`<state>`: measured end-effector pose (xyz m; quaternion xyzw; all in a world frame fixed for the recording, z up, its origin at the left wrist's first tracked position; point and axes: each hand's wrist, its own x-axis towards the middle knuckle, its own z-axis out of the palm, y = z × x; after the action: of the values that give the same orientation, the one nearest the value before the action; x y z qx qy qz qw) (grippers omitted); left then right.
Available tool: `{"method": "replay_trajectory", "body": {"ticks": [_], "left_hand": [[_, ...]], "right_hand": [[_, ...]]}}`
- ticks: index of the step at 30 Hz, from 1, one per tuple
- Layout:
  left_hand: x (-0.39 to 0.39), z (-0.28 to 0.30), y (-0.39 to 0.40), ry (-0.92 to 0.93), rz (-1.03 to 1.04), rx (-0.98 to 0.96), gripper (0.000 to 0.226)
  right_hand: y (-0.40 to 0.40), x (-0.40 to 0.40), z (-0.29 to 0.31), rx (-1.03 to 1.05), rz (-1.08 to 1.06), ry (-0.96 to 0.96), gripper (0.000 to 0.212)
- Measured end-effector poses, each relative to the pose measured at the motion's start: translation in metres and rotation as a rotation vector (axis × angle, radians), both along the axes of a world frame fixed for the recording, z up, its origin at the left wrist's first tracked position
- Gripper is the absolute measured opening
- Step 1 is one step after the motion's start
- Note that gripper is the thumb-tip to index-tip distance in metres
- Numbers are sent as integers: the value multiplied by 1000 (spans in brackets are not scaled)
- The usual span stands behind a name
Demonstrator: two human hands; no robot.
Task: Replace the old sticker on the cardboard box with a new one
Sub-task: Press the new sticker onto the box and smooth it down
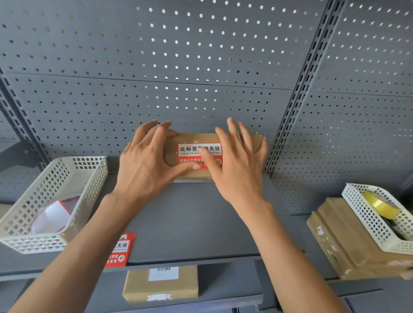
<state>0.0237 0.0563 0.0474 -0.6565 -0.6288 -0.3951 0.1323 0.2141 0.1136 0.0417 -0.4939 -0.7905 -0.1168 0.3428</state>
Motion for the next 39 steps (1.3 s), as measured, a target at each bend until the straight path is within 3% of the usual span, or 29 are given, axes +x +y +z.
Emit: {"method": "replay_trajectory", "body": {"ticks": [9, 16, 24, 35, 39], "left_hand": [[-1, 1, -4, -24, -7, 19, 37], [22, 11, -4, -94, 116, -22, 57], [19, 10, -2, -41, 134, -26, 52], [9, 6, -3, 13, 84, -13, 19], [15, 8, -3, -27, 100, -38, 32]], "right_hand": [[9, 20, -5, 103, 37, 108, 45], [-3, -18, 3, 31, -65, 93, 62], [1, -18, -2, 98, -102, 78, 63], [11, 8, -8, 186, 120, 235, 33], [5, 9, 0, 146, 83, 255, 38]]}}
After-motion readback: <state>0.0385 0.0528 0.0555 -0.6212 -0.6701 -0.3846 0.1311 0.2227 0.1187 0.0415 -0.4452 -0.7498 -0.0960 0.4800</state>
